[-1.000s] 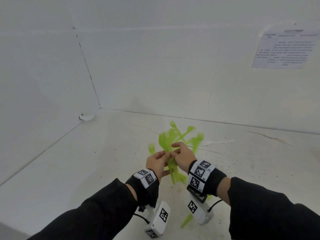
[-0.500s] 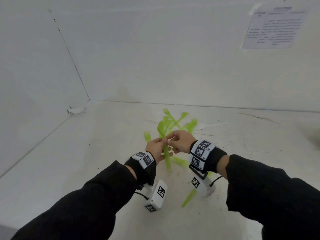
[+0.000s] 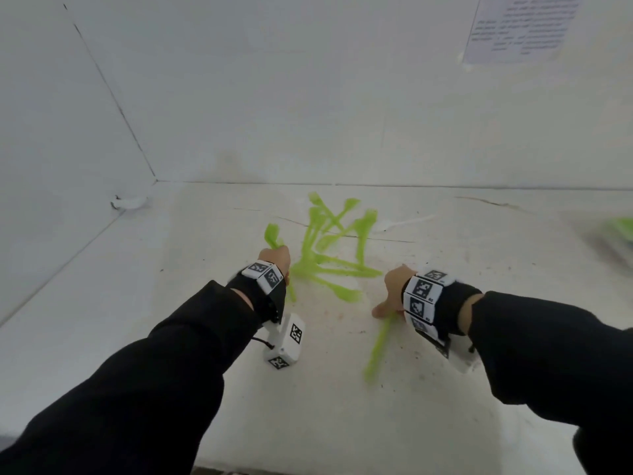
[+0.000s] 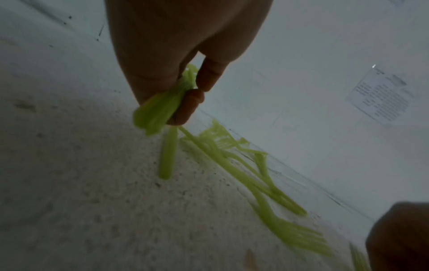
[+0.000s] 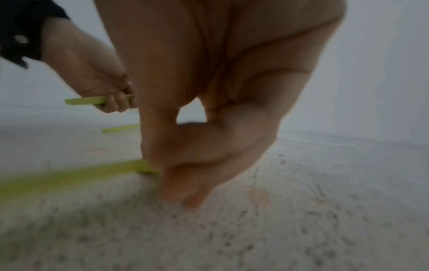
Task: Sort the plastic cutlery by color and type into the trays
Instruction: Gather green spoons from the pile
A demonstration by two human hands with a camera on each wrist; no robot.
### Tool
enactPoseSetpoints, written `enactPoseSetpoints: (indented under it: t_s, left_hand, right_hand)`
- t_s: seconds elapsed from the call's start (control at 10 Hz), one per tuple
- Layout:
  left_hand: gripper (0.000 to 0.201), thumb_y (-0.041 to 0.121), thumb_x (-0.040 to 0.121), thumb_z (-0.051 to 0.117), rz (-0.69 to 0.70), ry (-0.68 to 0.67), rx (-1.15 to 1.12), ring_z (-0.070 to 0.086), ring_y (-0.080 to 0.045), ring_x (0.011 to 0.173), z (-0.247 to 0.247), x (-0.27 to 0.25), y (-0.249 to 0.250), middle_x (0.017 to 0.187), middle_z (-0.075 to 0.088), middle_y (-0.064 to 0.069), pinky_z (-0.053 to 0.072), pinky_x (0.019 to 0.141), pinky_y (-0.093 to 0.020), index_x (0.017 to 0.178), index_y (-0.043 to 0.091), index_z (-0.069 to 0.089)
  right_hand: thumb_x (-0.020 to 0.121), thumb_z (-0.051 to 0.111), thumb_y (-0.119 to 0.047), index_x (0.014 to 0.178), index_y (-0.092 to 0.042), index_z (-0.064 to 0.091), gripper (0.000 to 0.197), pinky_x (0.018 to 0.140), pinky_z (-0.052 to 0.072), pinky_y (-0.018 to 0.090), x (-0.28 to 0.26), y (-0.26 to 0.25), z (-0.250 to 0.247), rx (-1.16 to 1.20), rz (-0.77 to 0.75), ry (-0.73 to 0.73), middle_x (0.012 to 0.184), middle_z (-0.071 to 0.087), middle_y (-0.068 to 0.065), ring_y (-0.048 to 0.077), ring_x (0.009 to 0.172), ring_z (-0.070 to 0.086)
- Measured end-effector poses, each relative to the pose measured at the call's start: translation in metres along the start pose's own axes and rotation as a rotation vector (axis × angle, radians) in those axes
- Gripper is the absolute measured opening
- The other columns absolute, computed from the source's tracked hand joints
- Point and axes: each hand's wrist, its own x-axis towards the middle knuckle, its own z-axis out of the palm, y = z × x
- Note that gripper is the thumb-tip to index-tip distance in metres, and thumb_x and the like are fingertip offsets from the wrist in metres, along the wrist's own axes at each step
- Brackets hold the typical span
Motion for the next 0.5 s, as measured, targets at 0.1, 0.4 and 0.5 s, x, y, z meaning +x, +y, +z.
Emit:
enactPoseSetpoints:
  t_s: [0.1,0.4,0.5]
  left_hand:
    - [0.029,0.008,0.095,0.04,-0.017,0.021,0.115,0.06,-0.032,0.095,-0.004,-0.001,0.001,0.096,0.062,-0.019,0.043,0.072,-0.029,0.115,-0.005,0.057]
    - [0.039,0.014,0.093,0.053,-0.015,0.099,0.451,0.056,-0.021,0.095,-0.003,-0.004,0.003,0.07,0.048,-0.004,0.041,0.075,-0.025,0.059,0.013,0.032]
    - [0.037,0.011,0.09,0.055,-0.002,0.079,0.549,0.06,-0.025,0.109,-0.001,-0.001,0.002,0.095,0.064,-0.006,0.047,0.086,-0.029,0.06,0.014,0.034]
  right_hand:
    - [0.073,0.072,-0.04,0.057,-0.013,0.048,0.04,0.068,0.051,0.028,0.006,0.005,-0.004,0.154,0.055,0.056,0.057,0.051,-0.002,0.021,0.07,0.058]
    - [0.094,0.051,-0.029,0.104,-0.014,0.048,0.018,0.054,0.044,0.027,0.009,-0.003,-0.027,0.925,-0.015,0.369,0.077,0.052,0.005,0.019,0.057,0.052]
    - [0.085,0.064,-0.038,0.127,-0.014,0.043,0.052,0.081,0.046,0.029,0.018,-0.022,-0.025,0.664,-0.096,0.216,0.11,0.059,0.009,0.025,0.101,0.059]
